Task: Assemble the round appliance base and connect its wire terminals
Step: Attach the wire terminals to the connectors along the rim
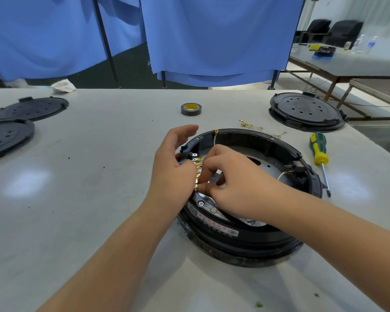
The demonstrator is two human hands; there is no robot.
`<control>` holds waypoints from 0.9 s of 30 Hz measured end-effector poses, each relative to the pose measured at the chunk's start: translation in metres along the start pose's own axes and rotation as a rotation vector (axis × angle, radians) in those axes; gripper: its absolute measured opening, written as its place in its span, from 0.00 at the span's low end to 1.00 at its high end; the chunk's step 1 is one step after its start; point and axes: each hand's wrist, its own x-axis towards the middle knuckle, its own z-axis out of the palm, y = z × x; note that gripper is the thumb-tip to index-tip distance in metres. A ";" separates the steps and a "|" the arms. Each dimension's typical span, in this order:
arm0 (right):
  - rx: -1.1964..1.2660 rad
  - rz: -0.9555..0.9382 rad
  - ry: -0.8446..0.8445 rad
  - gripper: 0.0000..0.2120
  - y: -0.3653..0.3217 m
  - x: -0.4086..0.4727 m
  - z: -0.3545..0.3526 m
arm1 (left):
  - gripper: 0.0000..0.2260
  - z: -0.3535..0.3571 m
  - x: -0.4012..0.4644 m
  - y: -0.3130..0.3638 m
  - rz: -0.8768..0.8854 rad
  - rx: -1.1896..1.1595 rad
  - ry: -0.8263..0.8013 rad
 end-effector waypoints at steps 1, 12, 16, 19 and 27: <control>0.008 0.002 -0.001 0.05 0.000 0.000 -0.001 | 0.31 0.000 0.000 0.000 -0.004 0.002 0.002; 0.133 0.083 -0.003 0.07 0.003 -0.001 -0.015 | 0.19 -0.007 0.006 0.000 -0.104 -0.159 -0.005; 0.087 0.076 -0.008 0.07 0.002 -0.004 -0.016 | 0.19 -0.005 0.007 0.001 -0.121 -0.180 0.015; -0.035 0.018 0.008 0.05 -0.002 -0.003 -0.011 | 0.18 -0.004 0.006 0.000 -0.118 -0.181 0.024; -0.180 -0.059 0.034 0.08 -0.007 0.005 -0.005 | 0.19 0.003 0.004 0.000 -0.081 -0.149 0.037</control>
